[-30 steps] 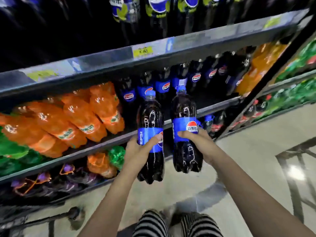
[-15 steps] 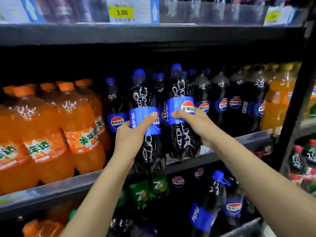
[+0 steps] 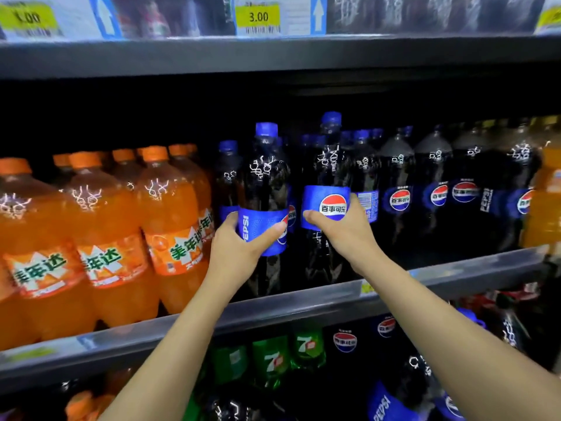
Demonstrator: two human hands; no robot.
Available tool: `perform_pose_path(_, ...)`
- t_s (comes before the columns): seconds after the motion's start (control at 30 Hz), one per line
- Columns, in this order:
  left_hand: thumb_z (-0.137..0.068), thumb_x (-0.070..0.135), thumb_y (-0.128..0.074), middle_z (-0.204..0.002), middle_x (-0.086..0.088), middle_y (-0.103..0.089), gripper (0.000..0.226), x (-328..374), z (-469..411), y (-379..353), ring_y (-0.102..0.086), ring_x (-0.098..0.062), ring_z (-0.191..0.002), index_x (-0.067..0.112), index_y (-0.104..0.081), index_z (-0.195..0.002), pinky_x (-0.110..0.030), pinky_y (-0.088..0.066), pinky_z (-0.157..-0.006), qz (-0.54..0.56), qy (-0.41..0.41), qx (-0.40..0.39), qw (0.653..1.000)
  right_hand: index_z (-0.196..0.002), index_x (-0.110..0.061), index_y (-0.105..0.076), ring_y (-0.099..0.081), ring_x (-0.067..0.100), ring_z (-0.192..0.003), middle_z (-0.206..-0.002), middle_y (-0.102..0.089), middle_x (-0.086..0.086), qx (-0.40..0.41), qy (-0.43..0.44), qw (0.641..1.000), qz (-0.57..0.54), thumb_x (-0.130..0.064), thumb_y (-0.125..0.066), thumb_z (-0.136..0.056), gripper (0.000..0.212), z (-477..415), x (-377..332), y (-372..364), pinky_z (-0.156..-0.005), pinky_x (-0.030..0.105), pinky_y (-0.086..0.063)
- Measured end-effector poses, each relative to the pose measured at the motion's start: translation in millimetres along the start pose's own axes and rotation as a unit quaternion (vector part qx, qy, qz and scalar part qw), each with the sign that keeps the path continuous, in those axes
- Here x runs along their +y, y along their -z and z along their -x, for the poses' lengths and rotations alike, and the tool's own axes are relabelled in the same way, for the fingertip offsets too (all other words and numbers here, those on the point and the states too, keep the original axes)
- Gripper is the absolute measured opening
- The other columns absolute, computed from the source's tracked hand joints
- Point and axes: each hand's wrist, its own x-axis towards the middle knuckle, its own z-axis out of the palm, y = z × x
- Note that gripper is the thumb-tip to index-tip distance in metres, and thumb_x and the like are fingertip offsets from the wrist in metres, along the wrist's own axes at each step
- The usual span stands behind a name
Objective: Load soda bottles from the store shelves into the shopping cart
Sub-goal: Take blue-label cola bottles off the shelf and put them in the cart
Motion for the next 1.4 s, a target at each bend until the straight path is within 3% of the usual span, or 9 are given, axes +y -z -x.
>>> perform_pose_path(0.13, -0.067, 0.046, -0.083, -0.09, 0.007, -0.074, 0.046, -16.7, -2.1, -2.0, -0.07, -0.007, -0.082, 0.022, -0.065, -0.102, -0.028, -0.054, -0.077, -0.002, 0.005, -0.024, 1.0, -0.108, -0.016, -0.049, -0.062, 0.012, -0.084, -0.093, -0.063, -0.006, -0.007, 0.006, 1.0, 0.02, -0.03, -0.085, -0.062, 0.06, -0.6, 8.7, 3.8, -0.07, 0.02, -0.05)
perform_pose_path(0.27, -0.061, 0.053, -0.08, -0.103, 0.009, -0.069, 0.071, -20.1, -4.5, 0.5, -0.067, -0.004, -0.091, 0.019, -0.051, -0.116, -0.023, -0.052, -0.081, 0.004, 0.003, -0.051, 0.999, -0.105, -0.018, -0.044, -0.058, 0.001, -0.075, -0.087, -0.057, -0.014, -0.049, 0.028, 0.997, 0.059, -0.027, -0.085, -0.065, 0.059, 8.4, 17.8, 8.9, -0.058, 0.005, -0.044)
perform_pose_path(0.47, -0.069, 0.049, -0.074, -0.109, 0.009, -0.066, 0.069, -14.6, -1.2, 1.8, -0.064, 0.007, -0.088, 0.017, -0.045, -0.123, -0.008, -0.048, -0.074, -0.008, 0.032, -0.076, 0.997, -0.108, -0.026, -0.044, -0.059, -0.012, -0.076, -0.092, -0.06, -0.019, -0.105, 0.038, 0.992, 0.063, -0.032, -0.086, -0.063, 0.061, 18.8, 19.2, 13.9, -0.061, 0.003, -0.044)
perform_pose_path(0.63, -0.051, 0.054, -0.086, -0.133, 0.0, -0.051, 0.118, -6.4, 27.0, -18.3, -0.053, -0.012, -0.118, 0.018, -0.024, -0.145, -0.03, -0.046, -0.098, -0.14, -0.011, 0.07, 0.988, -0.108, -0.023, -0.049, -0.059, -0.004, -0.087, -0.098, -0.061, -0.018, -0.125, 0.019, 0.986, 0.106, -0.038, -0.088, -0.056, 0.067, 24.8, 15.9, 24.5, -0.068, 0.013, -0.046)
perform_pose_path(0.77, -0.061, 0.036, -0.089, -0.129, -0.003, -0.054, 0.103, -1.5, 27.9, -21.8, -0.057, -0.02, -0.11, 0.016, -0.028, -0.141, -0.031, -0.046, -0.089, -0.197, -0.039, 0.096, 0.975, -0.105, -0.021, -0.059, -0.064, 0.004, -0.091, -0.099, -0.067, -0.012, -0.138, -0.005, 0.983, 0.122, -0.036, -0.09, -0.051, 0.065, 27.7, 18.8, 31.0, -0.082, 0.027, -0.053)
perform_pose_path(0.9, -0.064, 0.019, -0.089, -0.108, 0.012, -0.059, 0.093, -5.6, 19.4, 1.2, -0.06, 0.003, -0.092, 0.015, -0.032, -0.138, -0.02, -0.048, -0.082, -0.136, -0.005, 0.016, 0.991, -0.101, -0.021, -0.062, -0.064, 0.002, -0.086, -0.095, -0.069, -0.012, -0.144, -0.004, 0.982, 0.118, -0.034, -0.091, -0.053, 0.057, 28.4, 15.3, 29.2, -0.077, 0.021, -0.052)
perform_pose_path(0.97, -0.066, 0.016, -0.087, -0.114, 0.01, -0.06, 0.09, -9.0, 18.6, 11.8, -0.061, 0.003, -0.097, 0.016, -0.033, -0.139, -0.023, -0.05, -0.087, -0.113, 0.006, -0.01, 0.994, -0.099, -0.022, -0.064, -0.064, 0.001, -0.085, -0.096, -0.07, -0.012, -0.143, -0.004, 0.982, 0.12, -0.036, -0.091, -0.051, 0.057, 29.2, 14.3, 21.8, -0.076, 0.02, -0.051)
perform_pose_path(1.2, -0.072, 0.043, -0.081, -0.119, -0.006, -0.065, 0.074, -6.4, 46.7, 12.3, -0.061, -0.024, -0.106, 0.01, -0.046, -0.128, -0.029, -0.046, -0.081, -0.292, -0.011, 0.087, 0.952, -0.095, -0.024, -0.058, -0.046, -0.014, -0.069, -0.078, -0.05, -0.026, -0.136, 0.018, 0.981, 0.135, -0.034, -0.088, -0.06, 0.047, 36.6, 9.1, -0.1, -0.054, 0.0, -0.039)
perform_pose_path(1.4, -0.078, 0.053, -0.071, -0.111, -0.009, -0.064, 0.062, -6.5, 49.2, 15.1, -0.06, -0.026, -0.098, 0.01, -0.051, -0.118, -0.028, -0.039, -0.071, -0.404, 0.004, 0.091, 0.91, -0.081, -0.026, -0.058, -0.05, -0.015, -0.07, -0.077, -0.058, -0.023, -0.143, 0.027, 0.978, 0.148, -0.036, -0.09, -0.056, 0.041, 37.1, 4.1, -10.7, -0.053, -0.001, -0.039)
